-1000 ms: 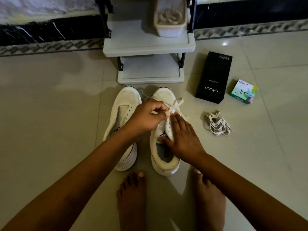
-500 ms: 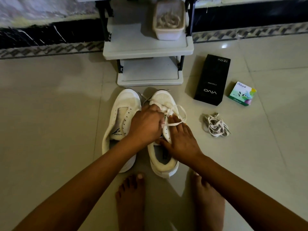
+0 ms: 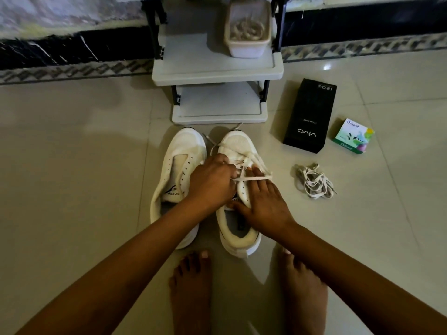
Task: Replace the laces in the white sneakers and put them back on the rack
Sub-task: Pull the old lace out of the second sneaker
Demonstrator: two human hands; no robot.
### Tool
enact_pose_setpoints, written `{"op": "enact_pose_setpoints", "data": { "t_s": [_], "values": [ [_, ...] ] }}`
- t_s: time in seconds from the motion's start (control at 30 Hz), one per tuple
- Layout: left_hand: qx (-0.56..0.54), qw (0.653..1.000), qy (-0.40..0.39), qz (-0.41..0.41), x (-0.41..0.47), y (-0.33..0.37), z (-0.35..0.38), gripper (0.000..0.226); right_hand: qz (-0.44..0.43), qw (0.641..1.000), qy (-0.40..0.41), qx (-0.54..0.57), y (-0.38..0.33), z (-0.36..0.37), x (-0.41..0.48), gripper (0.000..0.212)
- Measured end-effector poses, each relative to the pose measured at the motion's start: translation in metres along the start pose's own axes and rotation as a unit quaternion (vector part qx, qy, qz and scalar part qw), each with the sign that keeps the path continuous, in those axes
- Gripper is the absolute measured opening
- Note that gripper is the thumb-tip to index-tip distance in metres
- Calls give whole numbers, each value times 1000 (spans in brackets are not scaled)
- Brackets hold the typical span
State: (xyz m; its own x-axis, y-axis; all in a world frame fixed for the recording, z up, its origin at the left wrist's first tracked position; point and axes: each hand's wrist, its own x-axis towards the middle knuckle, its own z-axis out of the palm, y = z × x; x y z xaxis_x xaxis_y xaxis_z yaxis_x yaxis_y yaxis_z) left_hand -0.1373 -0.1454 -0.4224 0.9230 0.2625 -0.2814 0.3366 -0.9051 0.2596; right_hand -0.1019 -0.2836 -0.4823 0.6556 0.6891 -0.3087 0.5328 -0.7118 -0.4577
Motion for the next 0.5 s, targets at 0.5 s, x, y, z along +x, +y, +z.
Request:
{"op": "enact_pose_setpoints", "data": {
  "t_s": [0.5],
  "values": [
    [-115,993,-8,36,11,-12,-3,35,5,999,20,36,-8,-12,-6,92]
  ]
}}
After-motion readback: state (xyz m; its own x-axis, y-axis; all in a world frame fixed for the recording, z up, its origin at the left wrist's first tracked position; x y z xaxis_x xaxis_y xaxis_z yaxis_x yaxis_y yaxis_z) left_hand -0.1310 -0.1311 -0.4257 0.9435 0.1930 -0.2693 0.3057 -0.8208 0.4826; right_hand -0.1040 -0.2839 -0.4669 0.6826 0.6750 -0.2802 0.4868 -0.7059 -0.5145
